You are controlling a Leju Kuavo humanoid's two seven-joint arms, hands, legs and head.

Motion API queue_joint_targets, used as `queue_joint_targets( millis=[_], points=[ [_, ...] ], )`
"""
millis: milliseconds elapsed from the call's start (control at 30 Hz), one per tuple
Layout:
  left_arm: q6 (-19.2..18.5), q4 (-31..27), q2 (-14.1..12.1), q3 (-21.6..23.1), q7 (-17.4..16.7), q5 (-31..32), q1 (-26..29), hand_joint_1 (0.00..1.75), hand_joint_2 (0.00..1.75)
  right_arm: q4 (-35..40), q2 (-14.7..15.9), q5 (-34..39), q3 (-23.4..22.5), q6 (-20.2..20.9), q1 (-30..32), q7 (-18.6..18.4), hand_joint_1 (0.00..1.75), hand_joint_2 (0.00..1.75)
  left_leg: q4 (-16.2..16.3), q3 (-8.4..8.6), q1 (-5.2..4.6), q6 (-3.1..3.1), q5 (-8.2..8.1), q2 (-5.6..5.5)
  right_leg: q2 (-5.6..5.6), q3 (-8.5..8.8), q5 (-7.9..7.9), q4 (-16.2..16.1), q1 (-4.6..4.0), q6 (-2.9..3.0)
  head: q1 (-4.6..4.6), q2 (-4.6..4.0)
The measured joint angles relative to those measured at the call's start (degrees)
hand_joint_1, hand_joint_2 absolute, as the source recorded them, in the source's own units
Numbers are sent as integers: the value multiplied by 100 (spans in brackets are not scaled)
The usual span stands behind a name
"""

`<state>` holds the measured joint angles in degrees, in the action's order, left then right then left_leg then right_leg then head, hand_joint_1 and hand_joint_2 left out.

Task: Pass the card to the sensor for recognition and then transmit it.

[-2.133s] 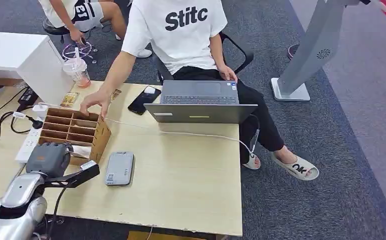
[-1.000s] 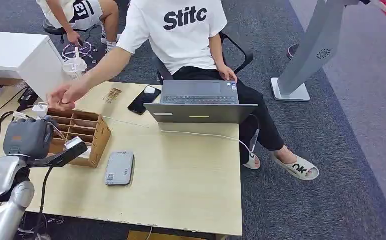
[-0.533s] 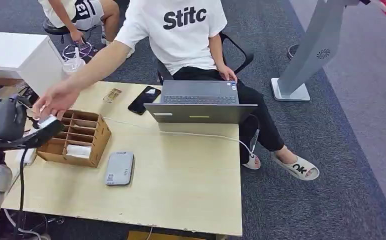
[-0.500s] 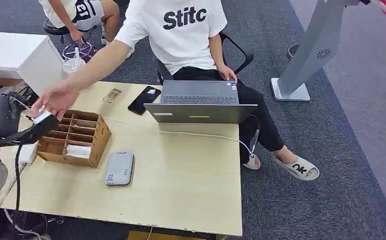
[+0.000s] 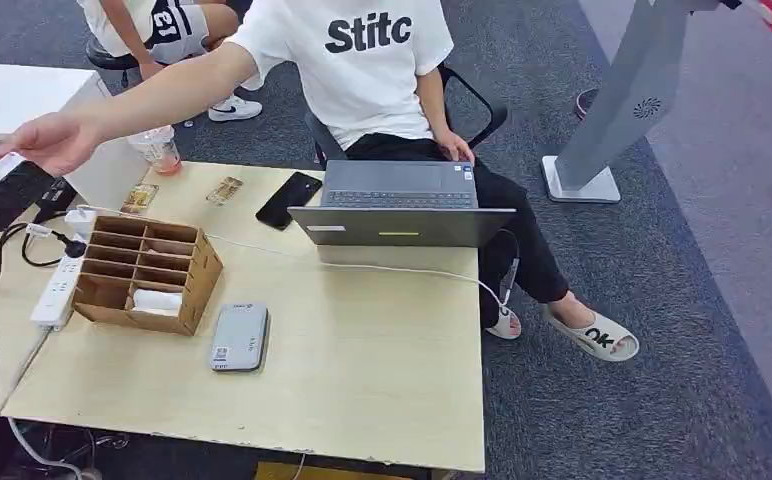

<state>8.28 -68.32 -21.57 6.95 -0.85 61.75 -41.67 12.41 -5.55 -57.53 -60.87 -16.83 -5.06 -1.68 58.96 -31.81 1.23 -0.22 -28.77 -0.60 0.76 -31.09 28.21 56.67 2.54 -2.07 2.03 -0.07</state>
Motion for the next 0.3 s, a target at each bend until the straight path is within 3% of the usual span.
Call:
queue_joint_targets(
  millis=[100, 133, 167, 300],
  points=[
    [-22, -2, 79, 0, 17, -122, -45, 175, 175, 0, 0, -13, -2, 0, -2, -13, 0, 175, 0, 0, 0, 0, 0, 1, 1, 0, -1, 0, 0, 1, -4, 0],
    [-35, -2, 105, 0, 22, -166, -57, 65, 175, 0, 0, -17, 0, 0, -2, -20, 0, 175, 1, 1, 0, 0, 0, 1, 1, 0, -1, 0, 0, 1, 0, 0],
    [-57, -4, 144, 0, 50, -234, -68, 0, 175, 0, 0, -28, 0, -2, -3, -20, 0, 175, 1, 1, 0, 0, 0, 1, 1, -1, -1, 0, 0, 1, -4, 0],
    [-79, -177, 372, 26, 109, -411, -72, 0, 175, 0, 0, -68, 0, 0, -14, -20, 0, 175, 3, -1, -1, 0, 0, -1, -1, 0, -1, 0, 0, 1, -2, 0]
  ],
)
